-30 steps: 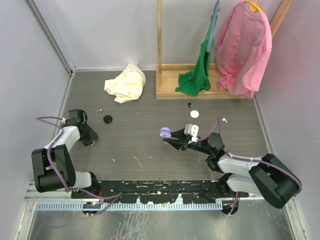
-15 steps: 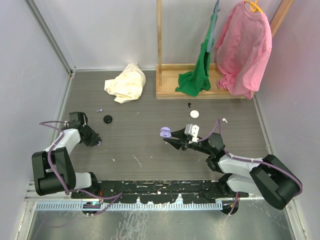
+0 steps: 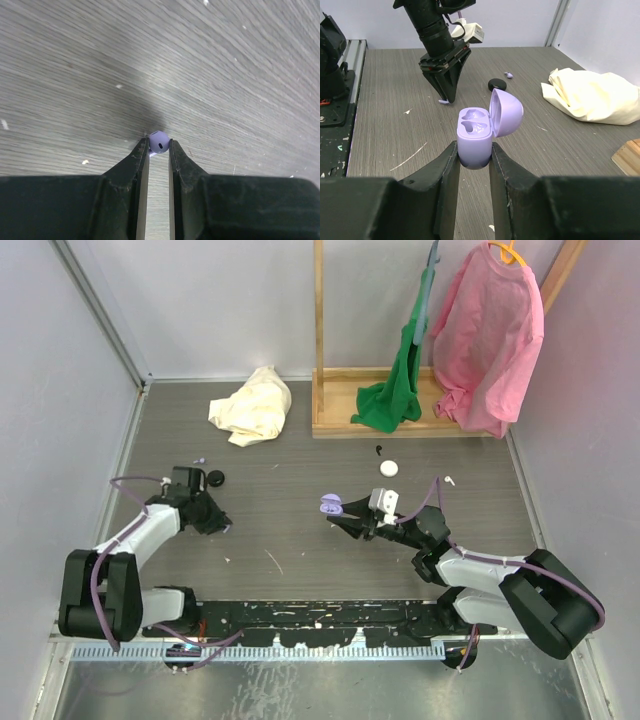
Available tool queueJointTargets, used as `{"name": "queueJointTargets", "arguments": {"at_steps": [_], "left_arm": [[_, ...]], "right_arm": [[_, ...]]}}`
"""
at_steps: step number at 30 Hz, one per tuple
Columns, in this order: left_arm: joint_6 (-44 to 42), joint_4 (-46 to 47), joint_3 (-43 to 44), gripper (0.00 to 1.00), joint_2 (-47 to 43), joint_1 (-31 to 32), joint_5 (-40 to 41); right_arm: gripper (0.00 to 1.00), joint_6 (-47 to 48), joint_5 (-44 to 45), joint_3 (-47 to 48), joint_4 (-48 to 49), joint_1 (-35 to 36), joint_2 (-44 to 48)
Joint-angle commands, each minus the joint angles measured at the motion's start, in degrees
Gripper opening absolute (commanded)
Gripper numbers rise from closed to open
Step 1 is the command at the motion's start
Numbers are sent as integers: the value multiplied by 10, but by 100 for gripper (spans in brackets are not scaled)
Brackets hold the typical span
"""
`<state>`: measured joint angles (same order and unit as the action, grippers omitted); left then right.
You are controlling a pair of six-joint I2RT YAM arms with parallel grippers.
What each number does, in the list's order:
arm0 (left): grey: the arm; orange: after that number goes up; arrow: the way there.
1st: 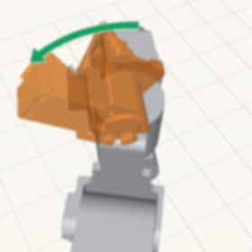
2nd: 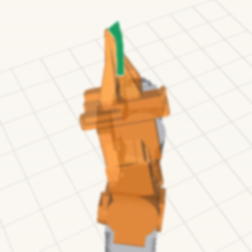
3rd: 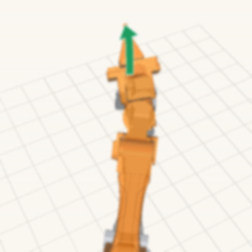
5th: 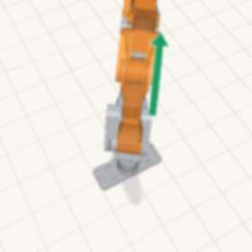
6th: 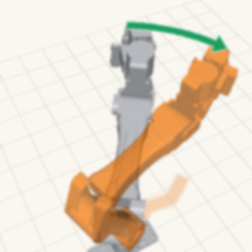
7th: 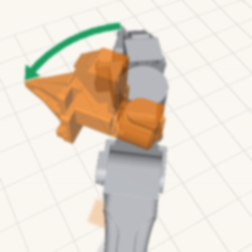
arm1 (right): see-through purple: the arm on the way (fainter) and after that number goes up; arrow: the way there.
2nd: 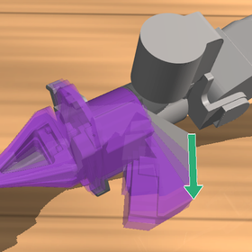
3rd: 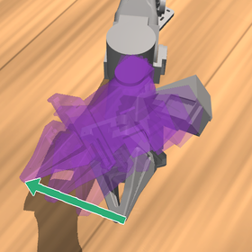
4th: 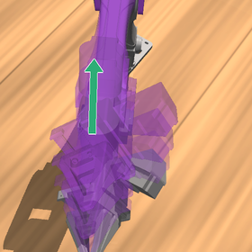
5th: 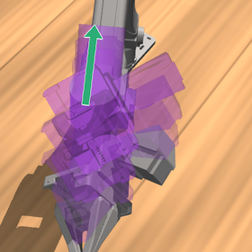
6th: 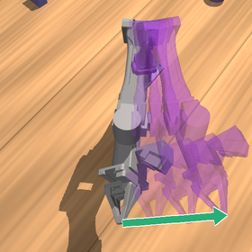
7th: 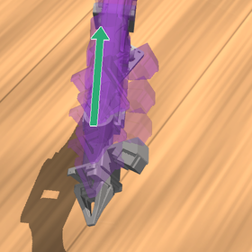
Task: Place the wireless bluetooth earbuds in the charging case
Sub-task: Move the earbud to the center of the board.
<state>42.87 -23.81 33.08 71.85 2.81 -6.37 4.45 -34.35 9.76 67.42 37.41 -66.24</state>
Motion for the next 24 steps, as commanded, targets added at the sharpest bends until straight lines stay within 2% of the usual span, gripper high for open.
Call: {"name": "queueJointTargets", "arguments": {"at_steps": [1,10,20,24], "left_arm": [[28,5,13,14,-14,64,49],[70,42,14,20,25,149,69],[55,13,20,42,18,169,78],[48,6,17,46,14,174,75]], "right_arm": [[1,14,14,19,13,3,17],[1,22,19,20,5,2,13],[1,24,20,22,1,3,11],[1,24,20,22,0,3,9]]}}
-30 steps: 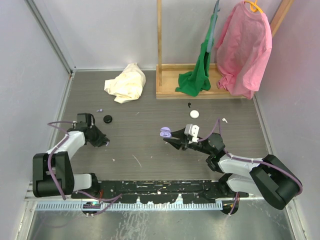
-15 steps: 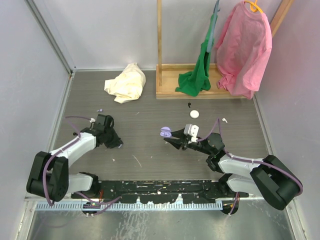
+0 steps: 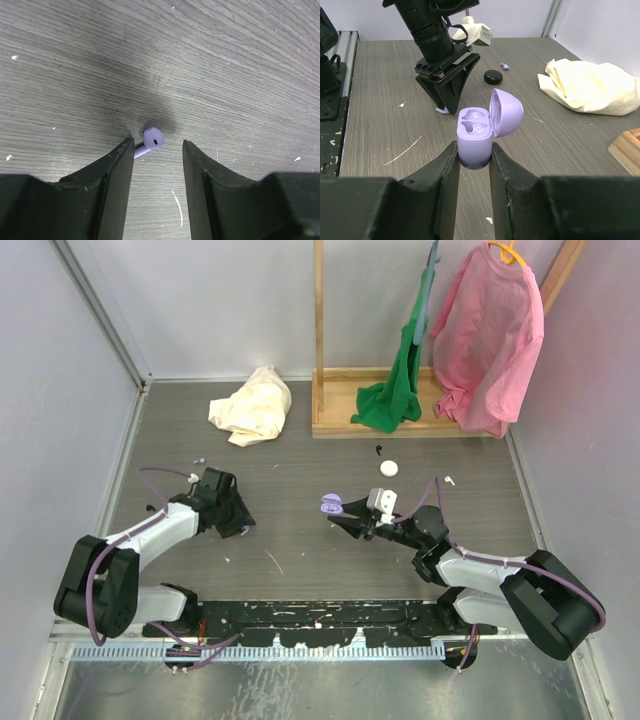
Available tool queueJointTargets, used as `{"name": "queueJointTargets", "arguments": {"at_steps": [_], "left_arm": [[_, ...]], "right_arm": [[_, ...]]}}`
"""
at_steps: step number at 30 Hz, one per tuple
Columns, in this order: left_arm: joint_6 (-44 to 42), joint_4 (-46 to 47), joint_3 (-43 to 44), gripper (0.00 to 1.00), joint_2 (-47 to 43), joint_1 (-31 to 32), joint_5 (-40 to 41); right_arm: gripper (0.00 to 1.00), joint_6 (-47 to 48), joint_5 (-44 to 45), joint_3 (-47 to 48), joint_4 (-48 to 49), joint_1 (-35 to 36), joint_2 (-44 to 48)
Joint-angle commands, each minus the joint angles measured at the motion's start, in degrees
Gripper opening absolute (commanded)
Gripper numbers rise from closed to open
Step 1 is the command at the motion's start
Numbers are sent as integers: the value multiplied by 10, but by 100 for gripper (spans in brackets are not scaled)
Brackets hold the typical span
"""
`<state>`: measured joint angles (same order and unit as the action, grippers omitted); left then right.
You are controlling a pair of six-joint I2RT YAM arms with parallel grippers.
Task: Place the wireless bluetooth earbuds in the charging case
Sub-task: Move the earbud to the center of the board.
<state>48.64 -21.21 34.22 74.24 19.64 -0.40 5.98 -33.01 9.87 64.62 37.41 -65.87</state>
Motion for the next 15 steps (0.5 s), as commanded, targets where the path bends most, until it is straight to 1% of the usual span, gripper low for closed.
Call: {"name": "queueJointTargets", "arguments": {"at_steps": [1,8,11,15], "left_arm": [[-10,-19,6,45,-10,7,11],[2,-11,16,42,-4,36,-6],[5,-11,27,42,1,52,-2],[-4,-37,42,42,-2,58,18]], "right_arm": [[1,9,6,22,27,3,5],[1,10,7,22,25,3,6],[1,10,6,22,25,3,7],[1,10,6,22,24,3,7]]}}
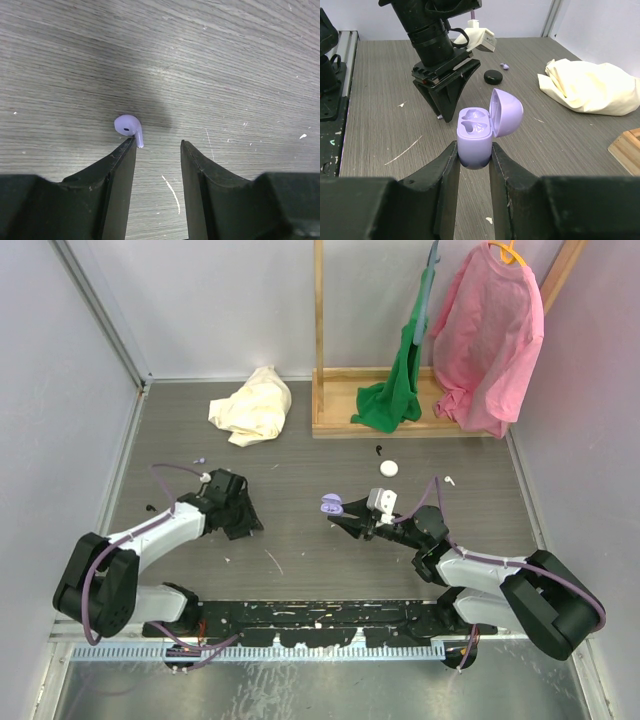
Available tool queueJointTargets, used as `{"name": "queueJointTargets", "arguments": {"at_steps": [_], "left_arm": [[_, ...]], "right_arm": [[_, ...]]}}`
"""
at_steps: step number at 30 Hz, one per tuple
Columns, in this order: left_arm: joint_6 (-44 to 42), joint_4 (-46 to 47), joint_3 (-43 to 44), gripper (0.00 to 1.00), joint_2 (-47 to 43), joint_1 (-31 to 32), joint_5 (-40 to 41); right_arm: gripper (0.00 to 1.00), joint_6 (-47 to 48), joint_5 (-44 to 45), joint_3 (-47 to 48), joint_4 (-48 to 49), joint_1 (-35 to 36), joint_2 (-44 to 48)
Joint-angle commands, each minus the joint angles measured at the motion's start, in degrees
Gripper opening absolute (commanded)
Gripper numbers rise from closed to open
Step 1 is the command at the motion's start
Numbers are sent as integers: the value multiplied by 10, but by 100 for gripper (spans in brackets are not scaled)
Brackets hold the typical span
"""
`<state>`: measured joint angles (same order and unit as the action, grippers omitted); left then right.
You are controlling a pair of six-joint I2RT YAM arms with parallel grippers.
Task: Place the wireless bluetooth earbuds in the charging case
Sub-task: Move the earbud to the center of the board, then pick up the earbud from the center of the board.
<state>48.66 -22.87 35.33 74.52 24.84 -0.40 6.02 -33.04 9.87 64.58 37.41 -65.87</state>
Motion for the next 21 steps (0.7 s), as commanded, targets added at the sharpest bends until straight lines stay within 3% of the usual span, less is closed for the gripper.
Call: {"name": "queueJointTargets", "arguments": {"at_steps": [1,10,21], "left_arm": [[-8,-30,33,43,-12,6,27],[-46,-110,67,45,-62,6,105],[-62,-82,96,37,18,6,87]], "right_arm": [[1,9,7,22,25,3,7],[1,11,8,24,21,3,6],[1,12,7,25,17,3,6]]}}
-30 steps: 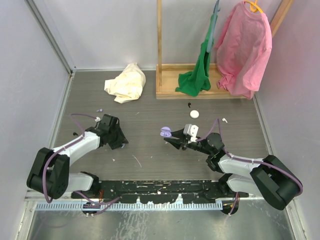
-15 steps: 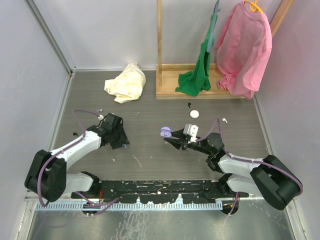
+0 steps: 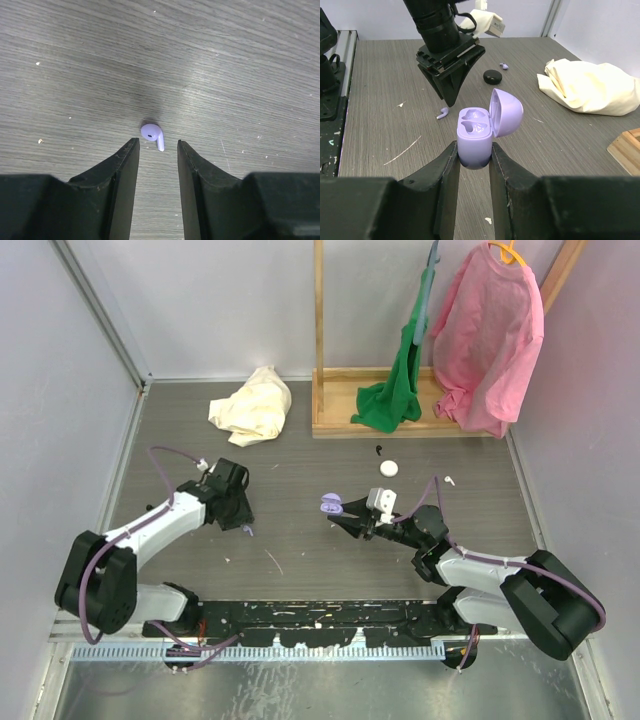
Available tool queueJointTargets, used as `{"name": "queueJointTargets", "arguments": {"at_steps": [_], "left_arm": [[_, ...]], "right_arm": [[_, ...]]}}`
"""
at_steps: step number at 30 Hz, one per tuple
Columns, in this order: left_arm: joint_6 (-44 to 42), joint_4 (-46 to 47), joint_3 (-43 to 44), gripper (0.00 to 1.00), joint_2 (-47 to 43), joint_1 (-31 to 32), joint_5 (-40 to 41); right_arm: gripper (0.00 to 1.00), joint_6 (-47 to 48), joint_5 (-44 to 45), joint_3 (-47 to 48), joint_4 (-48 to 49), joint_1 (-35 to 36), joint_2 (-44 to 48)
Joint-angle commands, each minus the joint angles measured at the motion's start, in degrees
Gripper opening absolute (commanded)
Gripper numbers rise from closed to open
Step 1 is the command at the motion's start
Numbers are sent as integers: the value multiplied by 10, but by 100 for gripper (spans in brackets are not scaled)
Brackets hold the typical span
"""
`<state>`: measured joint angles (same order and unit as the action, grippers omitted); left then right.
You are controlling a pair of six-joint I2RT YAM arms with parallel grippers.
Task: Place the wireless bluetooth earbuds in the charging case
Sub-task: Pick up the earbud from the center of the board.
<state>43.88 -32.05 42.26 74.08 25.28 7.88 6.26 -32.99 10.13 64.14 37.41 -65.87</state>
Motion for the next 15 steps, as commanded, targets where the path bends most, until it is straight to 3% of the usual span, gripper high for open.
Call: {"name": "queueJointTargets", "arguments": {"at_steps": [1,15], "left_arm": [[-15,11,29,37,28,2,3],[-24,18,37,37,73,1,4]], "right_arm": [[1,9,7,22,21,3,5],[1,10,6,23,20,3,4]]}}
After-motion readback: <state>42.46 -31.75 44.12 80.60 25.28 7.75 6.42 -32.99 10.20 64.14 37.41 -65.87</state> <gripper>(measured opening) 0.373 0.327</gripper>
